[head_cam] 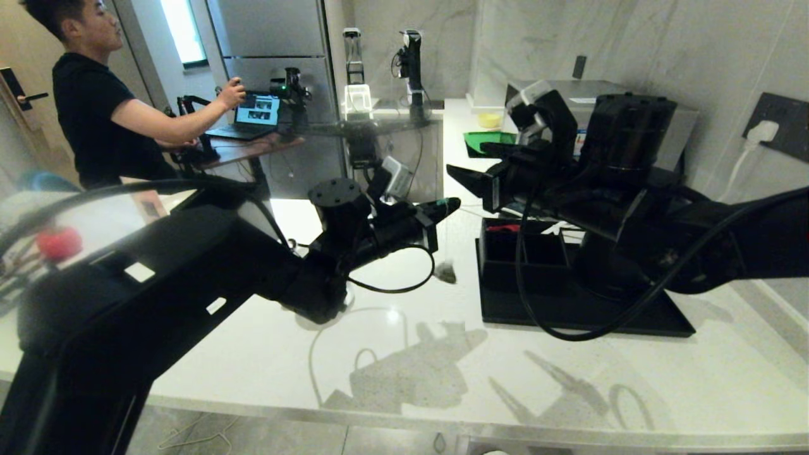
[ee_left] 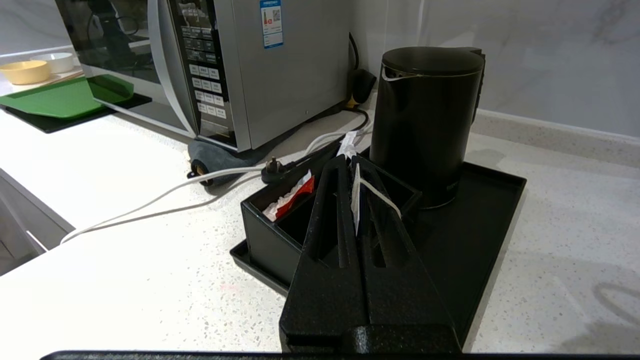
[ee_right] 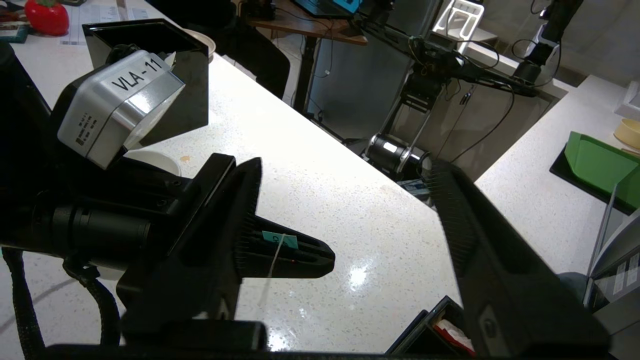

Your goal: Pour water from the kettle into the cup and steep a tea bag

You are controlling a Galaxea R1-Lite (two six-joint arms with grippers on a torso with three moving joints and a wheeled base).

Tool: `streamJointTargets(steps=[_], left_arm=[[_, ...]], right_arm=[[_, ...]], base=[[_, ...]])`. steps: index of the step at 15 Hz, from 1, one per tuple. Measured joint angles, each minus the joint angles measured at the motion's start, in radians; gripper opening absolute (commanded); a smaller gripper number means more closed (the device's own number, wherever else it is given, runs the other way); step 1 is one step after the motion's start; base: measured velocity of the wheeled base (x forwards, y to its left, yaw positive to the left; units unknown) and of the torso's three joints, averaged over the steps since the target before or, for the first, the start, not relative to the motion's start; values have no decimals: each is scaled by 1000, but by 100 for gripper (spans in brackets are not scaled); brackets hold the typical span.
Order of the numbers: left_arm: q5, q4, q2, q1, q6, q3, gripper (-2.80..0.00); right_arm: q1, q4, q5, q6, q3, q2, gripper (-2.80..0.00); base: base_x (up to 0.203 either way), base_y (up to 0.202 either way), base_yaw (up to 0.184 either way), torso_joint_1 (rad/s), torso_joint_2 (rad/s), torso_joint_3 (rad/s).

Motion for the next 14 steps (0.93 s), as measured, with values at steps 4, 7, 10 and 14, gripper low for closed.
streamJointTargets(steps=[4,7,10,14], left_arm=[[0,0,-2,0,0,0,-280],[0,0,-8,1,0,-1,-280],[0,0,-13,2,0,0,-280],[0,0,-25,1,0,1,-280]], right_arm=[[0,1,-1,-1,-5,-8,0],[-8,5,-1,0,6,-29,0],[-26,5,-2,0,43,-64,0],[-39,3,-2,-1,126,-128,0]], base=[[0,0,0,0,0,0],[0,0,0,0,0,0],[0,0,0,0,0,0],[0,0,0,0,0,0]])
